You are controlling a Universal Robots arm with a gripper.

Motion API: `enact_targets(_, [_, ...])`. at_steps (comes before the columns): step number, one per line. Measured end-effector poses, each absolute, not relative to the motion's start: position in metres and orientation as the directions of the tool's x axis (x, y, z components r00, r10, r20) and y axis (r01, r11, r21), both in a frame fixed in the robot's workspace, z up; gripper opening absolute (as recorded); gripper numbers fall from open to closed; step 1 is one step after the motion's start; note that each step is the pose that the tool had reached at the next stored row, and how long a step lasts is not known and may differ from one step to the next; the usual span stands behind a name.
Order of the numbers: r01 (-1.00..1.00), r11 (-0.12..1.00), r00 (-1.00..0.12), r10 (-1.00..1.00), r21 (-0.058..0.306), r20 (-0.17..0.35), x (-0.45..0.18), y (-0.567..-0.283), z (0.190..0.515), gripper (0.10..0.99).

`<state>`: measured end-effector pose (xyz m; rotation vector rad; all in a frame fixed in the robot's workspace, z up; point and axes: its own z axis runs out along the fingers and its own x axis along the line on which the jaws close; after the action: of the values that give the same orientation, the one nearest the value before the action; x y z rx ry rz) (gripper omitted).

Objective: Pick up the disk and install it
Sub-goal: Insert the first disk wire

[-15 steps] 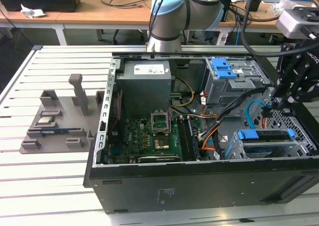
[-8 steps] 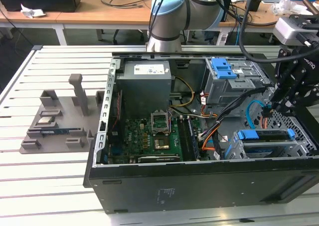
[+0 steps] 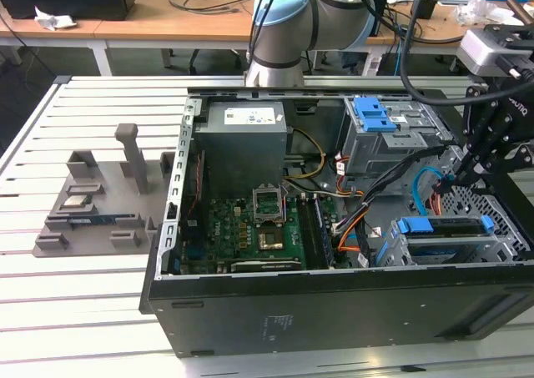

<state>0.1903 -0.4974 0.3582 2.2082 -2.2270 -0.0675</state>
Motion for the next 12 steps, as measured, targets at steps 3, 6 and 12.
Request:
enact_targets(3, [-0.999,0.008,-0.009,-1.0,0.034,-0.027,0.19,-0.497,0.358,0.165])
enact_targets(6, [-0.999,0.008,-0.009,-1.0,0.034,-0.027,0.187,-0.498,0.358,0.165])
enact_targets(12, [-0.999,0.008,-0.009,-1.0,0.034,-0.026,0.182,-0.508,0.358,0.165])
